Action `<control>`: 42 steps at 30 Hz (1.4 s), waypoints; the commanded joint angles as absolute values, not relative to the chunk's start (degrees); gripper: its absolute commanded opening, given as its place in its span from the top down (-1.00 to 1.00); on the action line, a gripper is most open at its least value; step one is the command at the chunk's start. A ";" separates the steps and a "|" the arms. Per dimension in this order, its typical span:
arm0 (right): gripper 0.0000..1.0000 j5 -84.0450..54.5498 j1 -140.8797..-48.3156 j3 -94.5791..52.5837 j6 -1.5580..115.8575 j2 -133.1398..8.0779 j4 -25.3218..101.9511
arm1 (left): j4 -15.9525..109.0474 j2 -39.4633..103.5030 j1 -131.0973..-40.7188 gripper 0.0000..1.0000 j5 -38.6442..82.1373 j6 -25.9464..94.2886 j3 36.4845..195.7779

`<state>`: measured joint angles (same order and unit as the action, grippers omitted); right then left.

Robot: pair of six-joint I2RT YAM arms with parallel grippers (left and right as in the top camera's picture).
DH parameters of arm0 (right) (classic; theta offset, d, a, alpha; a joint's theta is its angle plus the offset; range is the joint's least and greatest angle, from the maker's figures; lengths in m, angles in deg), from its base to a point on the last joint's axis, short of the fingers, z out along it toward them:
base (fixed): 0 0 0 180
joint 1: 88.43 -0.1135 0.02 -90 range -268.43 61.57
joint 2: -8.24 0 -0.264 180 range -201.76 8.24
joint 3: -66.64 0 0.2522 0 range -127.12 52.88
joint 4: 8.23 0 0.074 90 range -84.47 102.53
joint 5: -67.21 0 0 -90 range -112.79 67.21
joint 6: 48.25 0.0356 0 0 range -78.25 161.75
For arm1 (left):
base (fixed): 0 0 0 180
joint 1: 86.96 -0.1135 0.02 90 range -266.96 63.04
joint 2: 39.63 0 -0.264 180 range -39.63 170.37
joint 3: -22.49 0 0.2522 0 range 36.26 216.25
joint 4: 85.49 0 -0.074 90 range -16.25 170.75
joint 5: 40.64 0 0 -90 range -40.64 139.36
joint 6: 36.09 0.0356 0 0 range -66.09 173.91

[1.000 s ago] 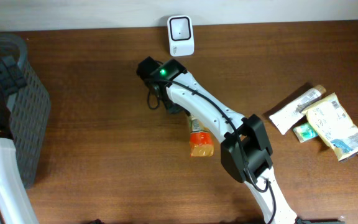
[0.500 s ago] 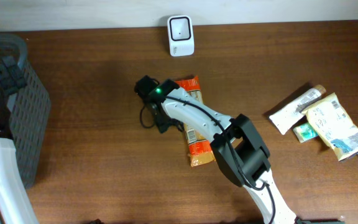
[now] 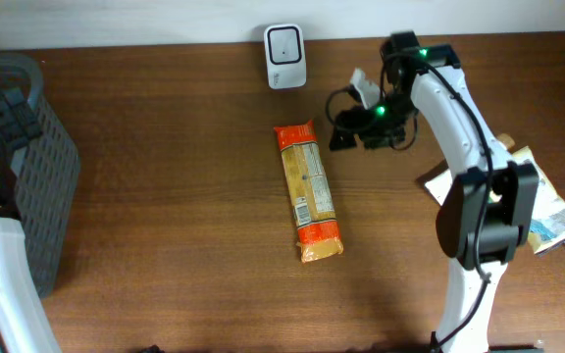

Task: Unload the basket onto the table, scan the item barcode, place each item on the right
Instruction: 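Reposition the right gripper and regrasp the spaghetti pack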

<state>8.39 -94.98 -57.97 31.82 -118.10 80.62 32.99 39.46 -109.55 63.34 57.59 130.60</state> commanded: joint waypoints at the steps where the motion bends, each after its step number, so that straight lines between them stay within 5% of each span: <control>1: -0.65 19.86 -93.60 -51.37 25.89 -121.69 76.66 | 33.05 39.42 -109.63 -0.99 63.58 58.31 130.95; 11: -0.47 21.37 -101.60 -37.42 38.53 -122.76 54.17 | 33.05 39.42 -109.63 -0.98 63.58 58.31 130.95; 14: -0.11 19.64 -102.70 -35.32 43.40 -122.93 49.63 | 33.05 39.42 -109.63 -0.98 63.58 58.31 130.95; 18: 0.92 19.64 -103.07 -35.30 43.29 -123.28 49.23 | 33.05 39.42 -109.63 -0.98 63.58 58.31 130.95; 25: 0.92 14.31 -101.49 -41.69 40.54 -117.47 58.13 | 33.05 39.42 -109.63 -0.98 63.58 58.31 130.95; 31: 0.92 -25.29 -110.63 -47.43 54.13 -105.91 70.56 | 33.05 39.42 -109.63 -0.98 63.58 58.31 130.95; 35: 0.92 -37.66 -118.56 -47.30 59.79 -110.15 70.54 | 33.05 39.42 -109.63 -0.98 63.58 58.31 130.95; 38: 0.91 -37.91 -121.58 -47.30 60.52 -115.02 69.58 | 33.05 39.42 -109.63 -0.98 63.58 58.31 130.95; 42: 0.65 -37.40 -122.10 -47.30 60.47 -116.22 69.43 | 33.05 39.42 -109.63 -0.98 63.58 58.31 130.95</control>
